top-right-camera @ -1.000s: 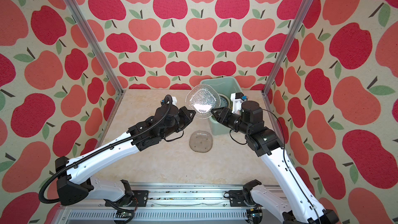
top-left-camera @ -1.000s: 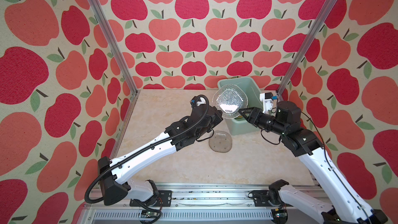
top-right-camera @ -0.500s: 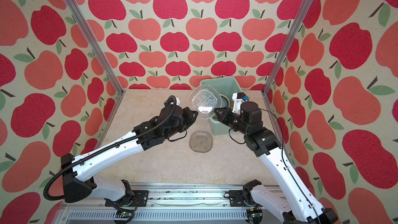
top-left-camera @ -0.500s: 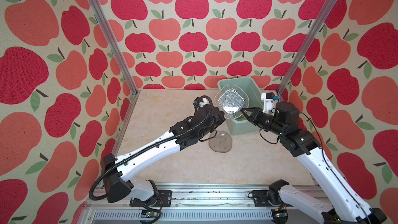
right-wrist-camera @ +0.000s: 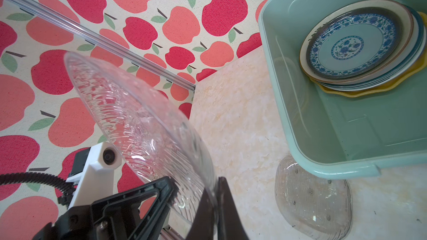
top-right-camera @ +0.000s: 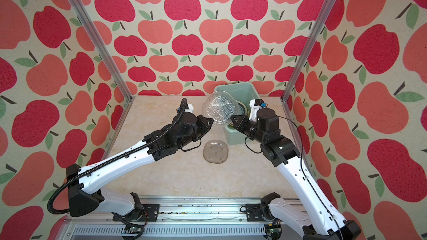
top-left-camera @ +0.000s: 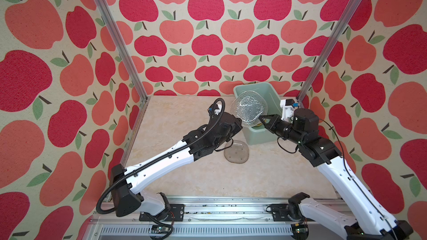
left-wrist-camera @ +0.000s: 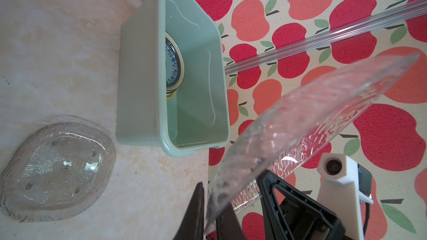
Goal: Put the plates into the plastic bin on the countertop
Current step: 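Lower the clear glass plate into the bin with the right gripper while the left releases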
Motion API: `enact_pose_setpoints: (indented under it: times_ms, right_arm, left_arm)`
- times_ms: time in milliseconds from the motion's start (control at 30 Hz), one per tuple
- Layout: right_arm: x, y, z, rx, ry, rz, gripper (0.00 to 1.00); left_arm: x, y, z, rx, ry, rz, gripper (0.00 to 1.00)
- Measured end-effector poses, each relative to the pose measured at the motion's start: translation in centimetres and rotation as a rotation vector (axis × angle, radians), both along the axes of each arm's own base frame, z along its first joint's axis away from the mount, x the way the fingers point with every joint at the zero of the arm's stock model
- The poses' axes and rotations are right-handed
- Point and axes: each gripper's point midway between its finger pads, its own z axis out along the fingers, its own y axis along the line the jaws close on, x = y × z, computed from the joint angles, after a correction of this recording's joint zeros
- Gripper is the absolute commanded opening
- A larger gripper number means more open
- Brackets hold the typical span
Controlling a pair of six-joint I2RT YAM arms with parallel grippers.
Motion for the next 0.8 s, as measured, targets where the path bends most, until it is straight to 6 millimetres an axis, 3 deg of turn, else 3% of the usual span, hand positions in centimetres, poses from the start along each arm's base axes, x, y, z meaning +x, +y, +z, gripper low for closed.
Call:
enact_pose_setpoints:
  times_ms: [400,533,667,800]
  right_arm:
    - [2.3,-2.2,0.2,0.001,0.01,-0.088,0.02]
    - [3.5,-3.8,0.6,0.018,0.014,-0.145,0.02]
    - [5.1,-5.1,0.7,0.043,0.042,-0.199,0.02]
    - [6.8,-5.9,0.2,0.068,0.091,-0.248,0.01]
  left_arm:
    - [0.8,0.6,0.1,0.024,-0.026,0.013,0.45]
    - [0.9,0.7,0.5,0.047,-0.063,-0.002,0.58]
    - [0.7,0.0,2.3,0.08,-0.158,-0.084,0.71]
    - [0.0,-0.6,6.6,0.112,-0.31,-0.185,0.81]
